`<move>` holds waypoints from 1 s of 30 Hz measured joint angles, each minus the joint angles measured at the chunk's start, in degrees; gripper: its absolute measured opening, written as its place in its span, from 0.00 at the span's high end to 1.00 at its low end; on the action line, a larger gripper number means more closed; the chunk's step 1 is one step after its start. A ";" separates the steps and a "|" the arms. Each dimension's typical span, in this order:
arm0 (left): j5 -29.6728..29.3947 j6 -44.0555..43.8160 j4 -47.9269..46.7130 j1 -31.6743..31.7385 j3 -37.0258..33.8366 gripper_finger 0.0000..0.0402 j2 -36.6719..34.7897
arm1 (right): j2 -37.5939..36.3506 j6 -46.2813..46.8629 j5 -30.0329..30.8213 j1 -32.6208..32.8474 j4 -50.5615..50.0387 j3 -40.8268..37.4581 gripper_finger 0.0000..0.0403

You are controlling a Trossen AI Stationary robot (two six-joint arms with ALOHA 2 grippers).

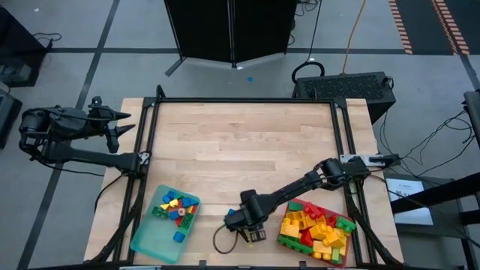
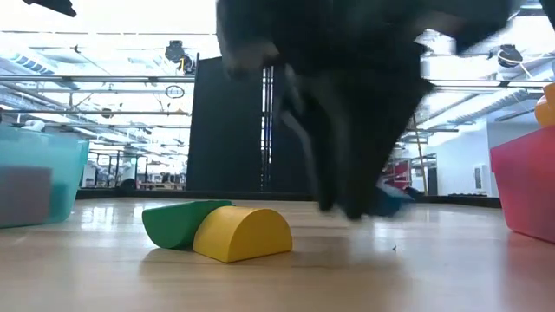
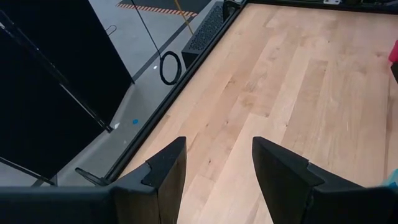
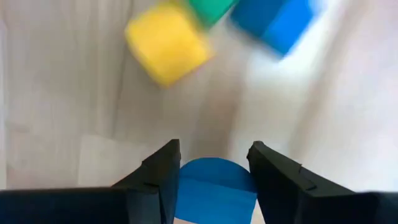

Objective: Sort blocks by size
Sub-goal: Put the blue block into the blue bin

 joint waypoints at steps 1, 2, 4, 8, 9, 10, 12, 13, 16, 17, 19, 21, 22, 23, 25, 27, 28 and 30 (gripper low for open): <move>0.00 0.00 0.00 0.01 0.00 0.53 -0.01 | -0.02 -0.29 0.78 -0.38 -0.39 1.35 0.62; 0.00 -0.01 -0.01 0.01 0.00 0.53 -0.02 | -0.06 -0.69 1.48 -0.78 -0.71 2.92 0.62; 0.00 0.00 -0.02 -0.01 0.00 0.53 0.00 | -0.08 -1.36 2.62 -1.78 -0.22 5.92 0.62; 0.00 0.00 -0.01 0.01 0.00 0.53 -0.02 | -0.21 -2.52 6.46 -4.32 3.18 11.41 0.61; 0.00 0.00 -0.01 0.00 0.00 0.53 -0.01 | -0.21 -3.73 7.26 -5.15 4.48 12.66 0.61; 0.00 0.00 -0.01 0.00 0.00 0.53 -0.01 | -0.23 -5.00 7.65 -5.94 6.94 13.68 0.61; 0.00 -0.01 -0.01 0.00 0.00 0.53 -0.02 | -0.34 -6.93 7.65 -7.63 14.12 14.74 0.62; 0.00 -0.01 0.00 0.01 0.00 0.53 0.00 | -0.37 -7.57 7.55 -8.40 18.32 14.81 0.62; 0.00 -0.13 0.00 0.01 0.00 0.53 -0.02 | -0.23 -9.91 6.87 -10.50 30.79 14.79 0.61; 0.00 -0.13 -0.02 0.01 0.00 0.53 -0.02 | 0.08 -10.92 6.80 -11.13 34.91 14.79 0.61; 0.00 -0.11 0.00 0.01 0.00 0.53 -0.01 | 0.53 -12.39 5.66 -12.27 41.74 14.79 0.61; 0.00 -0.13 0.00 0.01 0.00 0.53 -0.02 | 1.78 -12.07 3.62 -13.30 49.38 14.81 0.61; 0.02 -0.13 0.00 0.00 0.00 0.53 0.00 | 2.37 -11.17 2.79 -13.64 51.68 14.80 0.61; 0.04 -0.13 0.00 0.00 0.00 0.53 0.00 | 3.25 -10.26 1.78 -13.92 54.37 14.79 0.61; 0.07 -0.15 0.00 0.01 0.00 0.53 -0.02 | 4.98 -8.22 0.16 -14.31 59.69 14.79 0.61; 0.07 -0.15 0.00 -0.01 0.00 0.53 0.00 | 6.48 -6.07 -2.05 -14.42 62.75 14.79 0.61; 0.07 -0.15 0.00 0.01 0.00 0.53 0.00 | 7.30 -4.90 -3.50 -14.42 63.52 14.79 0.61; 0.07 -0.13 0.00 -0.01 0.00 0.53 0.00 | 8.60 -2.74 -6.15 -14.30 63.39 14.80 0.61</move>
